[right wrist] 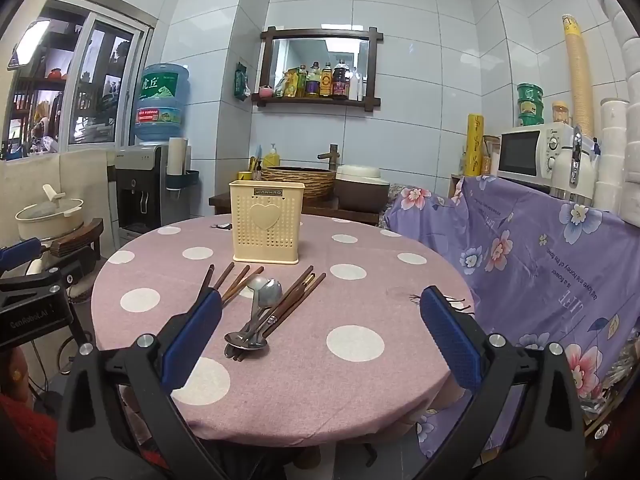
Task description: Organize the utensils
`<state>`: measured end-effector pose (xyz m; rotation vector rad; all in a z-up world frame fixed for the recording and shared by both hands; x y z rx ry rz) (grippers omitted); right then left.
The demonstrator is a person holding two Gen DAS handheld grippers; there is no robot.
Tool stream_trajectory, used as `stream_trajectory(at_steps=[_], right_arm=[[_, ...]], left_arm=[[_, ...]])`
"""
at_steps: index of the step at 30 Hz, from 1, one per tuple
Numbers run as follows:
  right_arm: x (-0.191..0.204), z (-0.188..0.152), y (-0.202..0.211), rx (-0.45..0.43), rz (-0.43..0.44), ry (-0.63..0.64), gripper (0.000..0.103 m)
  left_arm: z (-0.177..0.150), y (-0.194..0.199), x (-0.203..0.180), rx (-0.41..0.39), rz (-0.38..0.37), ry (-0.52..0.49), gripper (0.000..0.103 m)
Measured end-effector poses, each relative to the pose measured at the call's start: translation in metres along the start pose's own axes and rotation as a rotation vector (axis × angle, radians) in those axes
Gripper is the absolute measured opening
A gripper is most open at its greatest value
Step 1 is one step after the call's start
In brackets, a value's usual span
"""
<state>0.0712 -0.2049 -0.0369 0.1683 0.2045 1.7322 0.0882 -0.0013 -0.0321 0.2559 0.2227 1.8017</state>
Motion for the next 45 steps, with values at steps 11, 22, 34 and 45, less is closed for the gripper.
stream_trajectory(at_steps=[11,22,34,45], right_arm=[[0.0013,0.0013,-0.0004,0.000,0.000,0.000,0.098],[0.0017,0.0029,0.0014,0.002,0.001,0.000,0.098],[0.0022,0.0027,0.0014,0.003,0.002,-0.001,0.098],[0.0025,0.0016,0.0008,0.006,0.003,-0.004,0.098]], left_arm=[[0.0014,0.0002,0.0026,0.002,-0.003,-0.001,0.098],[0.0005,-0.0005,0.0020,0.006,-0.005,-0.002,0.098],[-0.0012,-0.0017,0.0026,0.009,-0.005,-0.002,0.098],[-0.0032,-0.0019,0.0034,0.010,-0.006,-0.003,0.098]])
Point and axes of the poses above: each gripper's, at about its wrist camera, not at the fingertips, and y roughly against the way its jaws point, x to its left, z to its top, the point moved 9 cm from there along -y, roughly the way its jaws point, and after that the axes turned 14 degrees about z, right-handed, at the moved point
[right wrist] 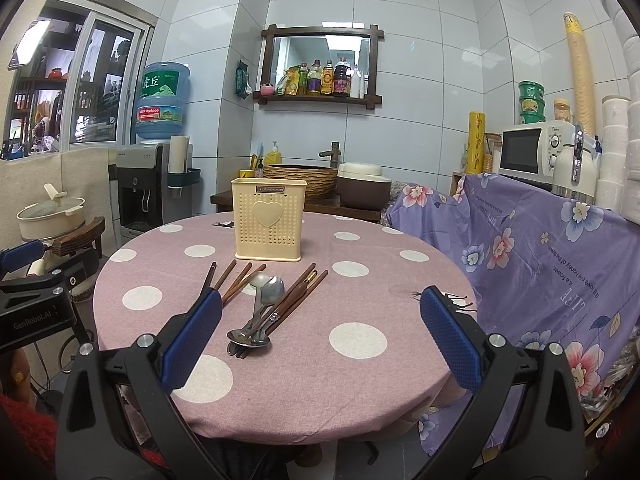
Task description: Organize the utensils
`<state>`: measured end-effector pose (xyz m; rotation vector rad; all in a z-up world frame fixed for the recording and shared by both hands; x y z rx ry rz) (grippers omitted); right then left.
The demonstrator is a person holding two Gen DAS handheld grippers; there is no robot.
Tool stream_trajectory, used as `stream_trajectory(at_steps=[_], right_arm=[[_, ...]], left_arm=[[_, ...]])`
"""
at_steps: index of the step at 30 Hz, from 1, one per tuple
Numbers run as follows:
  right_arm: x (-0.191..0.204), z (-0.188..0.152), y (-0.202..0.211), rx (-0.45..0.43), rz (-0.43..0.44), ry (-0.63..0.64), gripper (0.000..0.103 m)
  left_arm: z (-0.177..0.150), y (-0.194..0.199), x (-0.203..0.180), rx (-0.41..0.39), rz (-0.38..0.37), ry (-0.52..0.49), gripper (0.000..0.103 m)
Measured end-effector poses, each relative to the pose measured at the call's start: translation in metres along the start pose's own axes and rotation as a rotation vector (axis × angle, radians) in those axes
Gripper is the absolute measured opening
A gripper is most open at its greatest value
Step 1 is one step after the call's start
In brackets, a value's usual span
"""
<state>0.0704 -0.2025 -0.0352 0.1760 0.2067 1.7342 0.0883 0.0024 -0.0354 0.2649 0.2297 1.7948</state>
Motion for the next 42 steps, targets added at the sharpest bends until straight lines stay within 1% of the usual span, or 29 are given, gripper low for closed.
stream_trajectory(at_steps=[35,42], right_arm=[[-0.002,-0.003,-0.002,0.012,0.003,-0.007,0.098],[0.000,-0.006,-0.006,0.021,0.010,-0.008,0.098]], left_arm=[[-0.008,-0.005,0.003,0.013,0.000,-0.004,0.098],[-0.018,-0.008,0.009,0.031,-0.003,0.003,0.098]])
Point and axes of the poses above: each gripper's, at about its wrist camera, not at the fingertips, and y roughly against the way its jaws point, x to its left, z to its top, the point moved 9 cm from there along -y, roughly the way its jaws point, and after that the axes turned 14 degrees about z, right-handed, at the moved point
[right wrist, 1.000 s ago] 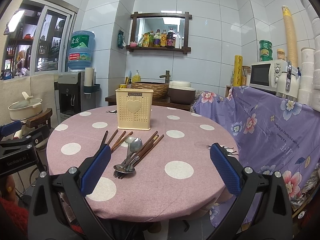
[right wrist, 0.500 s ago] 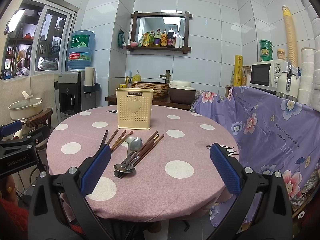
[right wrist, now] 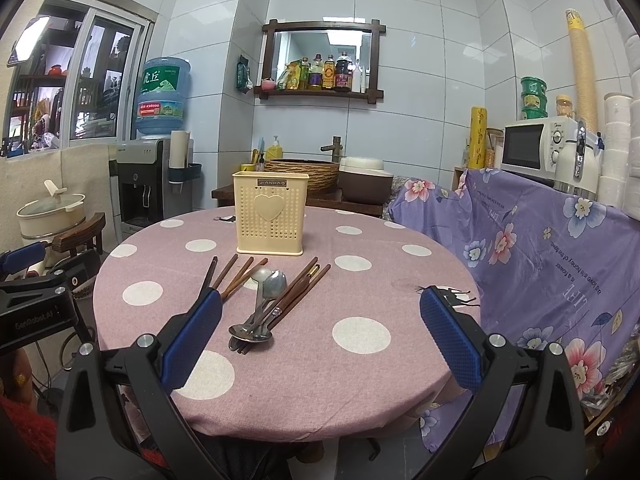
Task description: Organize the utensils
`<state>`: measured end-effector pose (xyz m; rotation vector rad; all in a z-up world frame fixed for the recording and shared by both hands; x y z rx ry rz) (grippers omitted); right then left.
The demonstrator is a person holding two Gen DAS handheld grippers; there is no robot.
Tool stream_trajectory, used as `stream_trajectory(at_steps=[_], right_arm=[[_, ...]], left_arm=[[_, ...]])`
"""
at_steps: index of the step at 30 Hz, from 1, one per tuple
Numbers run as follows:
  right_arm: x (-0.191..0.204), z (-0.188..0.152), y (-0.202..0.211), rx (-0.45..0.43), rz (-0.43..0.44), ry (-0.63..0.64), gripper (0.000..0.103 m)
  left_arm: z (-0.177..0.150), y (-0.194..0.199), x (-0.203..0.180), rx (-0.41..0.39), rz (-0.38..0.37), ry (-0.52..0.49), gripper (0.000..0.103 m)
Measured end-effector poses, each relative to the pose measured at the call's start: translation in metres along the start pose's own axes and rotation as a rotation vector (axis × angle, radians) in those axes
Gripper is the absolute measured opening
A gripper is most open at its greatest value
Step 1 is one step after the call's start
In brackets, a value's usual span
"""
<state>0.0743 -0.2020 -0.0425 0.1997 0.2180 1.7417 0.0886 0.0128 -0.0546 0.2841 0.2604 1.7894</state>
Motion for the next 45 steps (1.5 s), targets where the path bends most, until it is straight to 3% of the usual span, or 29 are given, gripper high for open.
stream_trajectory(at_steps=[8,16,19,24,27,30,35,41,45], right_arm=[[-0.006,0.001,-0.007,0.004,-0.017,0.007,0.098],[-0.040,-0.009,-0.032,0.062,-0.081,-0.025,0.098],[-0.056,-0.014,-0.043,0.089,-0.100,-0.061,0.098],[-0.072,-0.022,-0.063,0.145,-0.119,-0.067,0.098],[-0.074,-0.024,-0.076,0.170,-0.102,-0.070,0.098],[-0.071,-0.025,-0.092,0.201,-0.078,-0.062,0.098],[-0.062,-0.024,-0.123,0.264,-0.054,-0.023,0.098],[-0.063,-0.025,-0.165,0.342,0.054,-0.159,0.098],[-0.072,-0.023,-0.182,0.364,0.064,-0.220,0.098]], left_arm=[[0.002,-0.004,-0.002,0.024,-0.007,-0.001,0.098],[-0.011,-0.026,-0.002,0.102,-0.010,-0.034,0.098],[-0.015,-0.040,0.002,0.144,0.012,-0.044,0.098],[-0.012,-0.059,0.016,0.136,0.088,-0.040,0.098],[-0.008,-0.074,0.019,0.158,0.096,-0.021,0.098],[-0.011,-0.095,0.018,0.250,0.058,-0.006,0.098],[-0.008,-0.121,0.008,0.311,0.041,-0.070,0.098],[0.003,-0.146,-0.005,0.342,-0.007,-0.082,0.098],[0.009,-0.159,-0.008,0.352,0.001,-0.097,0.097]])
Point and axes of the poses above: each gripper's, at about its wrist camera, not at the fingertips, and y roughly against the way its jaws point, x to its left, z to its top, the point moved 9 cm from there along -y, roughly the way its jaws point, and after that the axes turned 14 degrees about z, right-handed, at the moved point
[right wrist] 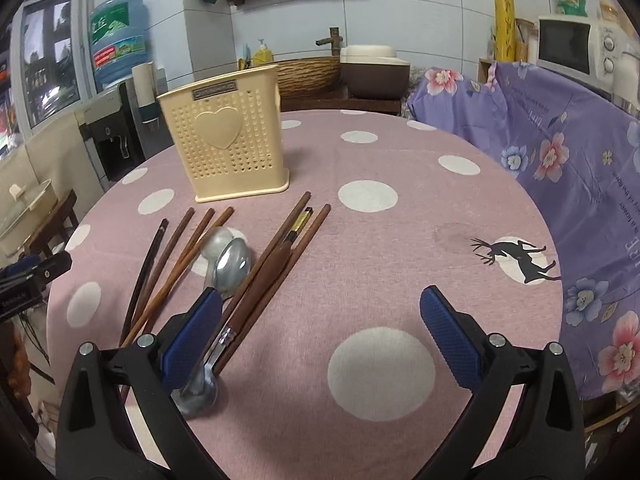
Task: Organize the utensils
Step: 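Move both tools down toward the loose utensils on the table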
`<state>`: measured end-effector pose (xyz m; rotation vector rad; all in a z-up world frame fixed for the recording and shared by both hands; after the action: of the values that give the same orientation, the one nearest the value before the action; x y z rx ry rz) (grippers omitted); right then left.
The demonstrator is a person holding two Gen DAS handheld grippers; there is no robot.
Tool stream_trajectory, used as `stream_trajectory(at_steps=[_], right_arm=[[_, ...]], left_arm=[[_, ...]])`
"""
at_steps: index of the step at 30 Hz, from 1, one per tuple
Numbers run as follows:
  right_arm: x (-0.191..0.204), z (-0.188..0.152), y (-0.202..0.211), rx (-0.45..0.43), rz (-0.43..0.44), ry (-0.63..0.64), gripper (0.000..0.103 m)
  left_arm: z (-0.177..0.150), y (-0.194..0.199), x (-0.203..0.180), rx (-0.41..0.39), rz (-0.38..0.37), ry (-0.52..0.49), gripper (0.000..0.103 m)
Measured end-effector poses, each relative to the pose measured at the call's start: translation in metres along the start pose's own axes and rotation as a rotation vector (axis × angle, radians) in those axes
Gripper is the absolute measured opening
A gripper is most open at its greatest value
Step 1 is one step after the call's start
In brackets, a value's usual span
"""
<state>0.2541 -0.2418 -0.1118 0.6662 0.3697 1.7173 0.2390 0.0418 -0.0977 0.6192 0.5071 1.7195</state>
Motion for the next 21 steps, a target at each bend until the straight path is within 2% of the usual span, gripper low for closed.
stream_trajectory(at_steps=[4,6,8,12,17,21], right_arm=[[-0.015,0.006,-0.010,0.033,-0.030,-0.040,0.098],[-0.021,0.006,-0.015,0.055,-0.024,-0.065,0.098],[-0.022,0.005,-0.021,0.078,-0.018,-0.079,0.096],[-0.018,-0.001,-0.035,0.134,0.011,-0.104,0.079],[0.001,-0.005,-0.049,0.183,0.081,-0.137,0.059],[0.014,0.000,-0.063,0.192,0.101,-0.162,0.045]], left_arm=[[0.003,-0.006,-0.006,0.027,-0.034,-0.008,0.095],[0.001,-0.010,-0.011,0.049,-0.044,-0.015,0.089],[-0.003,-0.015,-0.018,0.093,-0.077,-0.019,0.074],[-0.008,-0.019,-0.030,0.155,-0.142,-0.003,0.065],[-0.012,-0.018,-0.043,0.159,-0.152,-0.032,0.055],[-0.014,-0.019,-0.043,0.167,-0.155,-0.022,0.052]])
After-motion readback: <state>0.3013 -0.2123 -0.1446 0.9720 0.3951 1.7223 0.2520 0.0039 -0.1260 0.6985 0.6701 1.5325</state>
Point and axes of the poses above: each gripper's, at about its wrist camera, not at the fingertips, and y roughly against the way its jaws point, x to its left, z to its top, the point moved 9 cm from there along -y, roughly the way its jaws point, and after that the axes turned 14 degrees about z, right-handed, at the moved point
